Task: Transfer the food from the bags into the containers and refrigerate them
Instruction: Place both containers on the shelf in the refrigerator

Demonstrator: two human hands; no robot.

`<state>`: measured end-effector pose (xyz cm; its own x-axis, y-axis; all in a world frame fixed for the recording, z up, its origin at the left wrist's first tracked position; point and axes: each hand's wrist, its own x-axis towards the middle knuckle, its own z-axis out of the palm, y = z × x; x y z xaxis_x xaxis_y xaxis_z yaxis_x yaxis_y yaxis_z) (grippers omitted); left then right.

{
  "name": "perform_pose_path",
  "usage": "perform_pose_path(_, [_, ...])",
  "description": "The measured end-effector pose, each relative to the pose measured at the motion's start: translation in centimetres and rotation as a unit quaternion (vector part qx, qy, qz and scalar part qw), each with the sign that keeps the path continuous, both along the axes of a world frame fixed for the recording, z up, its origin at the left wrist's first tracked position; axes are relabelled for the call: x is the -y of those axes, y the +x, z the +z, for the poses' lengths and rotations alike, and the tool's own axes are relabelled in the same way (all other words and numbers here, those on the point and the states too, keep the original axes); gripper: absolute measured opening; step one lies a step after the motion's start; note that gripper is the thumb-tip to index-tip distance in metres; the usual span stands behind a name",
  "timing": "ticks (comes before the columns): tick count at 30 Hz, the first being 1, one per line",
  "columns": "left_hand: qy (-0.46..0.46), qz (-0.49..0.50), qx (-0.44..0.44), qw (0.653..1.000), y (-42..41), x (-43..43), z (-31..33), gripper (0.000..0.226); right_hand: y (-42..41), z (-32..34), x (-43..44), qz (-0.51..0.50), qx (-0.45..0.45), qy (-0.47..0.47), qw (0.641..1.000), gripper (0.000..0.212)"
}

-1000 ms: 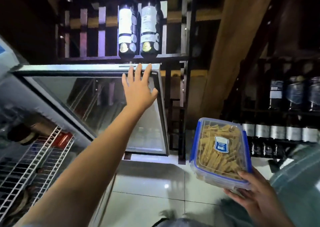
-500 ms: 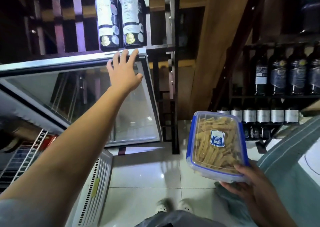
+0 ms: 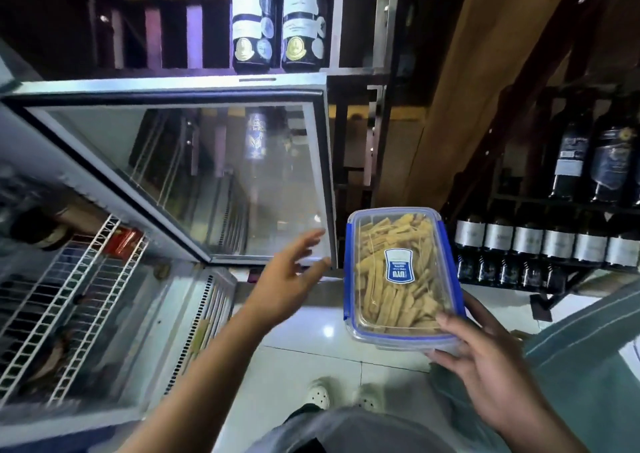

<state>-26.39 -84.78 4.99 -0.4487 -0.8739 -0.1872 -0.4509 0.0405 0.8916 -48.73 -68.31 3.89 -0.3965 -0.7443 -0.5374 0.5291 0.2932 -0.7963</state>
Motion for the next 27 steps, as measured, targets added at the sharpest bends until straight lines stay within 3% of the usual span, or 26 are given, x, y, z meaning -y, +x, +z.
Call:
perform_pose_path(6, [0.143,0.103,-0.159,0.971,1.8,-9.0,-0.8,0.055,1.7,-0.4,3.7,0.101,0.014,-0.013,0.995,0.063])
perform_pose_path(11, [0.179,0.250,-0.189,0.933,4.3,-11.2,-1.0,0.066,5.6,-1.1,7.2,0.208,0.036,-0.021,0.977,0.061])
perform_pose_path(19, [0.127,0.449,-0.253,0.848,10.7,-11.9,-0.1,0.060,15.3,-0.9,11.3,0.345,0.040,-0.047,0.937,0.066])
perform_pose_path(27, [0.096,0.539,-0.320,0.773,18.6,-9.7,-0.7,0.055,24.4,0.2,15.5,0.416,0.001,-0.074,0.907,0.056])
